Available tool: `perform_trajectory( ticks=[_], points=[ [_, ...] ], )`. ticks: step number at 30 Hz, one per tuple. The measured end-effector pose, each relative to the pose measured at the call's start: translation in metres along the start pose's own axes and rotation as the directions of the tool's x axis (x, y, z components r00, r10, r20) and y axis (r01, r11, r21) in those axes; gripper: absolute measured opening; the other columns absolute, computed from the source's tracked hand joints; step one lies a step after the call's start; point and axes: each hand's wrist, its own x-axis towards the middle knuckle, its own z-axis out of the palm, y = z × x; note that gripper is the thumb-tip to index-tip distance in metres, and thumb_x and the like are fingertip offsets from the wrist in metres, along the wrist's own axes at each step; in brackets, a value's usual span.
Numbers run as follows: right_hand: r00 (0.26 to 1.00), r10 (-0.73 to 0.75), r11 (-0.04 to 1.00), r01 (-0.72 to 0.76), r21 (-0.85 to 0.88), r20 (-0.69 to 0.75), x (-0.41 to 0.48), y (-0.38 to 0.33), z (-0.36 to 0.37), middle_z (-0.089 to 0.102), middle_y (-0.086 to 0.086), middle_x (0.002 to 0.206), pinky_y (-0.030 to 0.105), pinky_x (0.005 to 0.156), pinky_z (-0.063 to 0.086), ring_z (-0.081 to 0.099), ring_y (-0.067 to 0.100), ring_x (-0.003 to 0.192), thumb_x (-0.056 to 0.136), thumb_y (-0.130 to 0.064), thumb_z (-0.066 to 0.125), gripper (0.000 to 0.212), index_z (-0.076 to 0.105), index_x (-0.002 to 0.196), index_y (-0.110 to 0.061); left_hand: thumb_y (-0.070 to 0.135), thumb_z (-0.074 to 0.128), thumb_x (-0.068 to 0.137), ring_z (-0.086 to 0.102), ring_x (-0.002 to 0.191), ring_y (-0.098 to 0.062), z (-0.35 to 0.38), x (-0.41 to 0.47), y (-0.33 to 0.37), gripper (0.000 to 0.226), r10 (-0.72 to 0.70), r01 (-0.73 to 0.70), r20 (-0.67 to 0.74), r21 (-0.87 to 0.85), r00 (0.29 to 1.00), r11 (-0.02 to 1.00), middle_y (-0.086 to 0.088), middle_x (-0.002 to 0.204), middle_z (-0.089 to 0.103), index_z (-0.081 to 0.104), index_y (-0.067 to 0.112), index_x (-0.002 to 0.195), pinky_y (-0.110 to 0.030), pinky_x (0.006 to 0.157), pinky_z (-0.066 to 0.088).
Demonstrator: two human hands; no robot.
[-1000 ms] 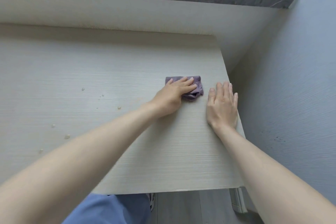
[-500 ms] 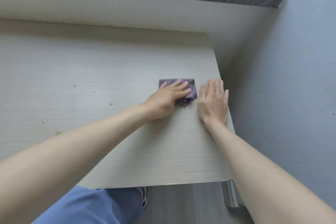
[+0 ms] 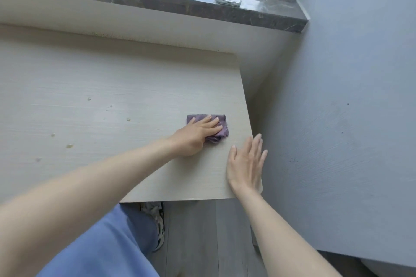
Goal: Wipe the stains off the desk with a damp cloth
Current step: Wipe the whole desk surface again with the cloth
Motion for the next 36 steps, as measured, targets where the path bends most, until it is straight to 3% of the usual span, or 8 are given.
perform_trajectory(
  ticks=[3,9,13,16,21,26,32,36],
  points=[
    [0.994,0.106,0.992,-0.104,-0.067,0.038,-0.016,0.005,-0.002,0.004,0.019,0.158,0.043,0.119,0.002,0.005,0.026,0.147,0.101,-0.041,0.025,0.064,0.009,0.151,-0.004,-0.007,0.030,0.093,0.004,0.146,-0.010,-0.012,-0.009,-0.023,0.064,0.108,-0.111,0.090,0.030,0.990,0.993,0.006,0.157,0.012,0.028,0.027,0.147,-0.044,0.119,0.006],
    [0.987,0.154,0.985,-0.156,-0.069,-0.036,-0.016,-0.001,0.006,0.038,0.022,0.144,0.048,0.111,0.023,0.039,0.035,0.130,0.097,-0.041,0.030,0.063,0.022,0.148,-0.003,-0.006,0.033,0.089,0.001,0.146,-0.012,-0.005,0.008,-0.004,0.066,-0.185,0.187,-0.169,-0.001,0.968,0.982,0.005,0.158,0.009,0.027,0.025,0.148,-0.044,0.117,-0.001],
    [0.979,0.140,0.989,-0.146,-0.028,-0.149,-0.016,-0.002,0.010,0.055,0.020,0.121,0.047,0.100,0.039,0.054,0.036,0.106,0.090,-0.042,0.026,0.066,0.036,0.141,-0.001,-0.008,0.030,0.092,-0.002,0.144,-0.007,0.013,-0.016,0.007,0.066,0.083,-0.083,-0.022,0.021,0.996,0.996,0.011,0.156,0.009,0.026,0.027,0.148,-0.035,0.116,-0.001],
    [0.981,0.145,0.989,-0.147,-0.005,-0.130,-0.015,0.000,0.011,0.054,0.020,0.120,0.046,0.100,0.037,0.054,0.036,0.106,0.093,-0.037,0.042,0.061,0.035,0.141,-0.001,-0.011,0.030,0.090,0.005,0.142,-0.004,-0.005,-0.006,-0.017,0.066,0.181,-0.184,0.066,0.031,0.981,0.982,0.011,0.153,0.014,0.033,0.025,0.145,-0.022,0.116,-0.005],
    [0.984,0.131,0.990,-0.136,-0.035,-0.124,-0.015,0.000,0.010,0.052,0.017,0.122,0.042,0.096,0.035,0.052,0.033,0.107,0.094,-0.039,0.041,0.062,0.031,0.144,-0.003,-0.006,0.034,0.089,0.003,0.146,-0.012,0.000,0.022,0.010,0.066,-0.174,0.178,-0.184,0.007,0.967,0.984,0.006,0.158,0.011,0.028,0.026,0.147,-0.045,0.117,0.000],
    [0.984,0.143,0.989,-0.147,-0.033,-0.105,-0.015,0.001,0.011,0.052,0.016,0.121,0.041,0.091,0.036,0.051,0.033,0.105,0.095,-0.037,0.041,0.060,0.030,0.144,-0.004,-0.007,0.029,0.092,0.002,0.145,-0.008,0.009,0.006,0.016,0.066,0.153,-0.156,0.060,0.036,0.986,0.987,0.011,0.157,0.012,0.026,0.030,0.147,-0.042,0.116,0.003],
    [0.983,0.146,0.988,-0.150,-0.022,-0.115,-0.014,0.002,0.014,0.052,0.014,0.120,0.040,0.090,0.036,0.052,0.032,0.104,0.097,-0.037,0.037,0.058,0.030,0.145,-0.005,-0.005,0.032,0.089,0.000,0.146,-0.011,0.011,0.038,0.031,0.067,-0.133,0.141,-0.171,0.035,0.976,0.989,0.006,0.158,0.009,0.025,0.027,0.148,-0.044,0.118,0.000],
    [0.981,0.148,0.988,-0.152,-0.030,-0.125,-0.013,0.003,0.016,0.053,0.014,0.118,0.040,0.090,0.036,0.053,0.032,0.102,0.097,-0.038,0.036,0.056,0.032,0.143,-0.006,0.001,0.031,0.094,-0.001,0.146,-0.008,0.017,0.030,0.038,0.063,0.061,-0.060,-0.001,0.146,0.998,0.987,0.012,0.158,0.006,0.020,0.031,0.149,-0.040,0.117,0.005]
  ],
)
